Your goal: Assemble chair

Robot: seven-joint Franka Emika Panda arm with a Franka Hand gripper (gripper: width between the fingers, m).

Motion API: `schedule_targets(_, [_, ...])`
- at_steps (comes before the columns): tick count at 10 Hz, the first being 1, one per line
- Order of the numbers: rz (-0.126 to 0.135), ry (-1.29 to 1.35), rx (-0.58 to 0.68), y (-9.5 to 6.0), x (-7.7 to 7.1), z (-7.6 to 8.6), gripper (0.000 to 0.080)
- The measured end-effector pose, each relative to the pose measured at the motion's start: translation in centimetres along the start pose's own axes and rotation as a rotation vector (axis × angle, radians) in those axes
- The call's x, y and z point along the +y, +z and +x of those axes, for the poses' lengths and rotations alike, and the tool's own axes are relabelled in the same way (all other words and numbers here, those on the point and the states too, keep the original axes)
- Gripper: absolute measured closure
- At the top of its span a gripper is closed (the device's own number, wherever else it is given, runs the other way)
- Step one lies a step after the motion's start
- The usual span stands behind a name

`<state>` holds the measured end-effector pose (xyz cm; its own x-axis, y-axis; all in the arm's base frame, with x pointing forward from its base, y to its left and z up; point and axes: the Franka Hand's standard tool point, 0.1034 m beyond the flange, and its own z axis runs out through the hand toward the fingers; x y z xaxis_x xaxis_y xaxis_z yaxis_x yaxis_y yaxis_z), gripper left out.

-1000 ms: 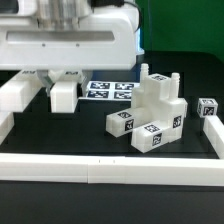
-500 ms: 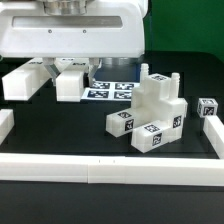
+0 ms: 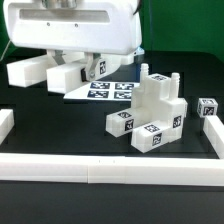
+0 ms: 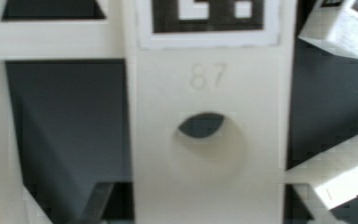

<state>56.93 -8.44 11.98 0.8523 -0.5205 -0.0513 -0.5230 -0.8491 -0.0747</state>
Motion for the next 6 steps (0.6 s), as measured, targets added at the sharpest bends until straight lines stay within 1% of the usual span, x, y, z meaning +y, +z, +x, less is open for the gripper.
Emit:
schedule_targets(1, [0.005,0.103,-0.002,-0.4,-0.1,-0.4,0.0515])
schedule_targets(3, [0.021,0.264,0.002,-1.7,-1.2,-1.2,0.0515])
schedule_targets(4, [0.025,0.336,0.0,-2.0,-1.9,-1.5,0.0515])
schedule_targets(5, [0.023,0.424,-0.008,-2.0,-3.0,-1.9,0.0515])
schedule_targets(6, [0.021,0.457,-0.017,-2.1,-4.4,-2.2,0.0515])
